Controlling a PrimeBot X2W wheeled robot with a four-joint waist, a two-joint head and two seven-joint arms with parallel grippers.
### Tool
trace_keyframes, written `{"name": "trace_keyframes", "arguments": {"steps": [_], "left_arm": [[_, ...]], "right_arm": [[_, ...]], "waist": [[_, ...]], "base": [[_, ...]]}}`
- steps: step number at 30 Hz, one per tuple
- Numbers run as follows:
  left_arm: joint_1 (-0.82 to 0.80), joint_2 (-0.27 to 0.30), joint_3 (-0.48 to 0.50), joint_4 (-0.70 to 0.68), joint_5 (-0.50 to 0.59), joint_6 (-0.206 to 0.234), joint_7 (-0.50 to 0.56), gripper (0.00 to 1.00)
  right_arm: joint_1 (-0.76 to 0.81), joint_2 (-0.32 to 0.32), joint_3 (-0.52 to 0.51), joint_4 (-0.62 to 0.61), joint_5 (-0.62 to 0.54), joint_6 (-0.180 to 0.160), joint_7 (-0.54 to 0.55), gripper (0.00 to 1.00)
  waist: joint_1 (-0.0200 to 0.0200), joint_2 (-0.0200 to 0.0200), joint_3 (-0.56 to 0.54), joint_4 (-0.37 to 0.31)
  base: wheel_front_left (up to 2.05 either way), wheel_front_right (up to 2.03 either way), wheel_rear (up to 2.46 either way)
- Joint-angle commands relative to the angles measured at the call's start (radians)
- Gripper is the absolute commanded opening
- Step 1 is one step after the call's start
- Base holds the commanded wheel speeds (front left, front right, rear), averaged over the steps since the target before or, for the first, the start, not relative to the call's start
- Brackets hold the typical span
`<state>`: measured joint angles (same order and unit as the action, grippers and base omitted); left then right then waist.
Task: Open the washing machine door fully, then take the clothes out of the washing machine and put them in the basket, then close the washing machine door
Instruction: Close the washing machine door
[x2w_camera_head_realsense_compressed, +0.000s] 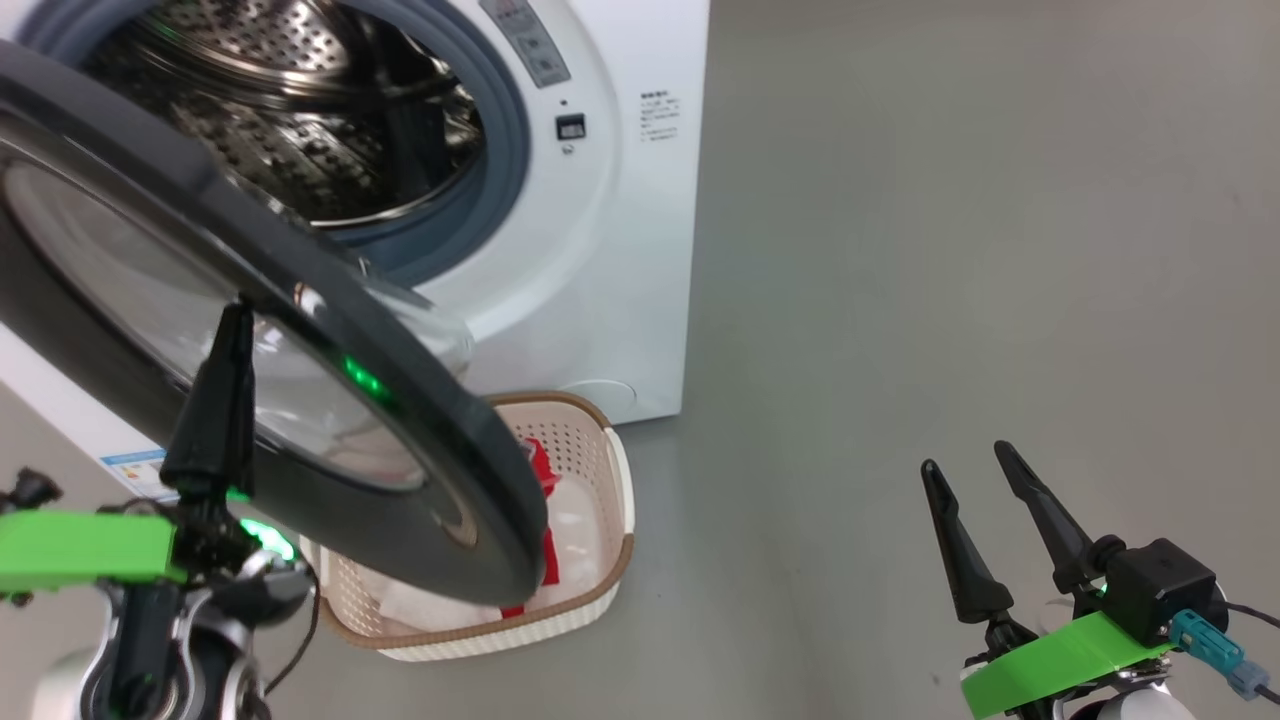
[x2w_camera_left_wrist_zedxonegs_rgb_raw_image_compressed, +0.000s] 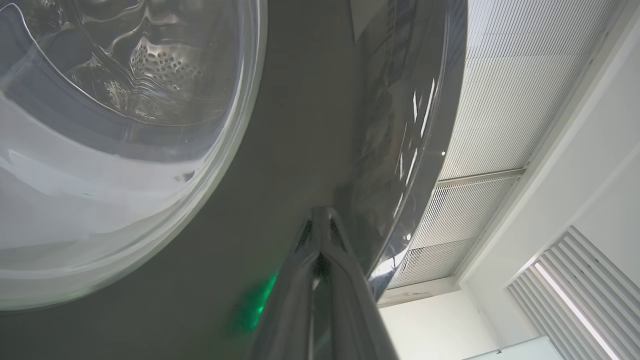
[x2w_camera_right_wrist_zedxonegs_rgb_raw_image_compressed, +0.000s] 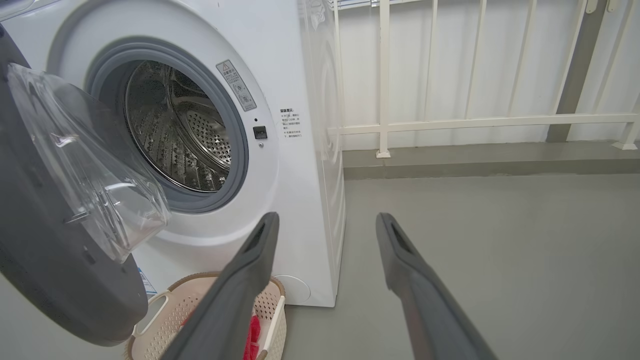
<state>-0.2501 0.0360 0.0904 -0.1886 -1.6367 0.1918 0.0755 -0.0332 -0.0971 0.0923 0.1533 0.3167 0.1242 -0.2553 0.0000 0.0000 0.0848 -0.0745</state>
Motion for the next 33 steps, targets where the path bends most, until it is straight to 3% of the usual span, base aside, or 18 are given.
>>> {"name": "trace_keyframes", "arguments": {"steps": [1, 18, 33], "left_arm": [[-0.052, 0.015, 0.013, -0.016, 0.016, -0.012, -0.001, 0.00], [-0.346, 0.015, -0.028, 0.183, 0.054, -0.060, -0.097, 0.00], [-0.600, 0.014, -0.057, 0.429, 0.052, -0.152, -0.139, 0.00]], "right_arm": [[-0.040, -0.016, 0.020, -0.029, 0.007, 0.007, -0.006, 1.00], [-0.101, -0.025, 0.016, -0.064, 0.008, 0.007, -0.006, 1.00], [-0.140, -0.035, 0.031, -0.069, 0.004, 0.007, -0.006, 1.00]], "waist": [[0.0000, 0.0000, 0.023, -0.022], [0.0000, 0.0000, 0.171, -0.058], [0.0000, 0.0000, 0.245, -0.046]], "base": [[0.00, 0.00, 0.00], [0.00, 0.00, 0.00], [0.00, 0.00, 0.00]]}}
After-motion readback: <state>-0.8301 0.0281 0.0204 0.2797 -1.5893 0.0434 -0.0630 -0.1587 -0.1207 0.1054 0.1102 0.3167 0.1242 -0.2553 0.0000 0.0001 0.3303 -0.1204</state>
